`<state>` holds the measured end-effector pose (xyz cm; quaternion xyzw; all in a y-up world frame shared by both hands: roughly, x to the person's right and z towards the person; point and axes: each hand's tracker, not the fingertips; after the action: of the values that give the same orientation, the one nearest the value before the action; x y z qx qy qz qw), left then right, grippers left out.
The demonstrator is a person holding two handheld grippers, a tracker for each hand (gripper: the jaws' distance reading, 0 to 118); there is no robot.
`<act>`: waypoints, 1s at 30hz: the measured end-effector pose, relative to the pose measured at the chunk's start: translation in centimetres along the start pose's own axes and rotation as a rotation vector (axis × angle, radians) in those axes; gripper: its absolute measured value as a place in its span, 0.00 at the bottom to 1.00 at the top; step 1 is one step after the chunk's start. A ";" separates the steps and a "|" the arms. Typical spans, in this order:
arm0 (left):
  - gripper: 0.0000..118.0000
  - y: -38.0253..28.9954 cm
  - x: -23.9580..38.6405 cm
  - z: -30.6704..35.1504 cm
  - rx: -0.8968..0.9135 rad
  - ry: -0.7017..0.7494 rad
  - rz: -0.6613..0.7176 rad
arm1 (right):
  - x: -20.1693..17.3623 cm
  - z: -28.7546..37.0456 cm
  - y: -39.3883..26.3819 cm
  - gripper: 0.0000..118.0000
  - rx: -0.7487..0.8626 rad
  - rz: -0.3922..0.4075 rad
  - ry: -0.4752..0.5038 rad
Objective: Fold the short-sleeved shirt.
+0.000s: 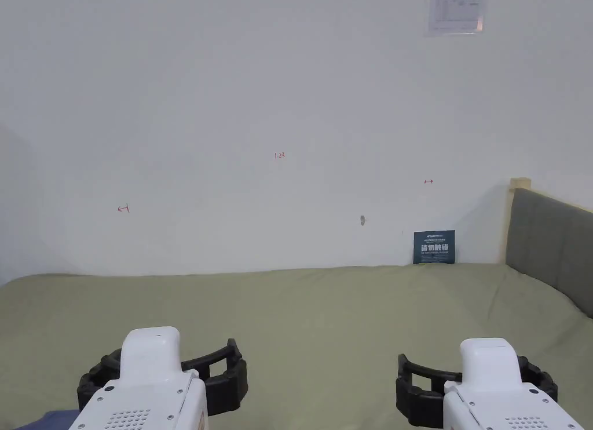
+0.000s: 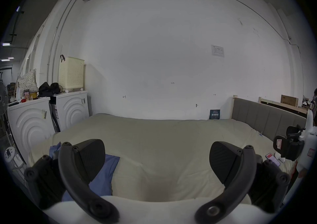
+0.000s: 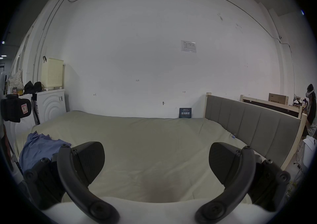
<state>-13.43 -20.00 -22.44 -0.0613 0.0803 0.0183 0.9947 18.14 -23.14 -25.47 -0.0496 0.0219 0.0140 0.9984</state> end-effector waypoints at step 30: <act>1.00 0.0 -4.8 0.0 -0.041 -0.191 0.422 | -2.2 1.8 3.0 1.00 0.106 0.196 0.073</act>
<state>-18.20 -20.08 -21.70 -0.0614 -0.0038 0.2334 0.9704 15.95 -20.01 -23.87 0.0054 0.0639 0.1084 0.9920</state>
